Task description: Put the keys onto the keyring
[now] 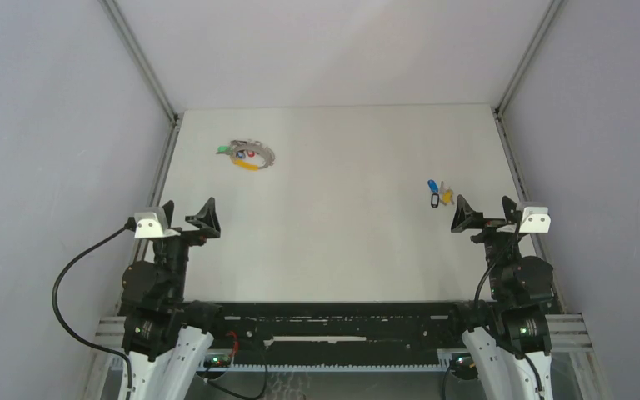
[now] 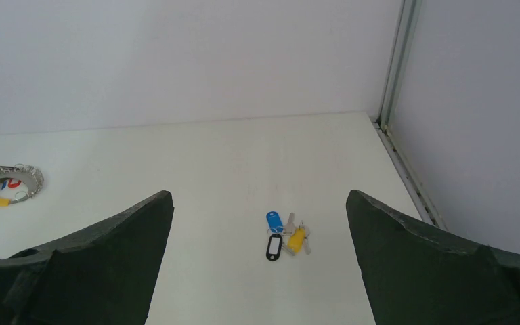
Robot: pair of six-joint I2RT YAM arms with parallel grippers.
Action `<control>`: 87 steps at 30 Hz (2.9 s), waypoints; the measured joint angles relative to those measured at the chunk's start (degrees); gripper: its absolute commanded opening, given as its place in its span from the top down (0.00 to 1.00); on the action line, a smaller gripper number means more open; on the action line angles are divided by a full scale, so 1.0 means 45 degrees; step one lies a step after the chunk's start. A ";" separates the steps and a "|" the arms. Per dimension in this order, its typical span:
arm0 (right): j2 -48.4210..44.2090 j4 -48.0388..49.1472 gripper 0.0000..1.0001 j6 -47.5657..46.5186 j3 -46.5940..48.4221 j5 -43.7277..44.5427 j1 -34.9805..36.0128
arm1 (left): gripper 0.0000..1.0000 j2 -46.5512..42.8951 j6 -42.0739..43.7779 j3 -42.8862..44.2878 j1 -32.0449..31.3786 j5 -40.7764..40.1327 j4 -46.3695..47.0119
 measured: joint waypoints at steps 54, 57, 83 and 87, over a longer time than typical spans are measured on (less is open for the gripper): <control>-0.0573 0.0010 0.00 -0.0447 -0.0248 0.0078 0.0797 | 0.12 2.0924 -0.8767 0.8340 0.1326 0.0675 0.3764; -0.0573 0.0015 0.00 -0.0457 -0.0262 0.0102 0.0797 | 0.15 2.2294 -0.9044 0.9564 0.1491 0.0772 0.3288; -0.0622 0.0015 0.00 -0.0593 -0.0364 0.0219 0.0797 | 0.32 2.5135 -1.0083 1.0423 0.1511 0.4138 0.2890; -0.0787 0.0015 0.00 -0.0588 -0.0364 0.0180 0.0840 | 0.35 2.4086 -0.9908 0.8879 0.0928 0.4541 0.3065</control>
